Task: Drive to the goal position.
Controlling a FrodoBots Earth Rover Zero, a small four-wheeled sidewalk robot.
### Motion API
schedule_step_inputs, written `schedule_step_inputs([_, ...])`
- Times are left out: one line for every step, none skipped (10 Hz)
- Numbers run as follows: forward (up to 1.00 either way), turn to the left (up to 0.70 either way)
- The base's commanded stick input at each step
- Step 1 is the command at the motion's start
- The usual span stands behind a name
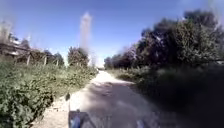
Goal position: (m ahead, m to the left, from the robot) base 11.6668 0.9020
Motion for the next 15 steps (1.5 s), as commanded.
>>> schedule_step_inputs([0.5, 0.0])
schedule_step_inputs([0.5, 0.0])
schedule_step_inputs([0.5, 0.0])
schedule_step_inputs([0.5, 0.0])
schedule_step_inputs([0.5, 0.0])
schedule_step_inputs([0.5, 0.0])
schedule_step_inputs([0.5, 0.0])
schedule_step_inputs([0.5, 0.0])
schedule_step_inputs([0.5, 0.0])
schedule_step_inputs([0.5, 0.0])
schedule_step_inputs([0.5, 0.0])
schedule_step_inputs([0.5, 0.0])
schedule_step_inputs([0.5, 0.0])
schedule_step_inputs([0.5, 0.0])
schedule_step_inputs([0.5, 0.0])
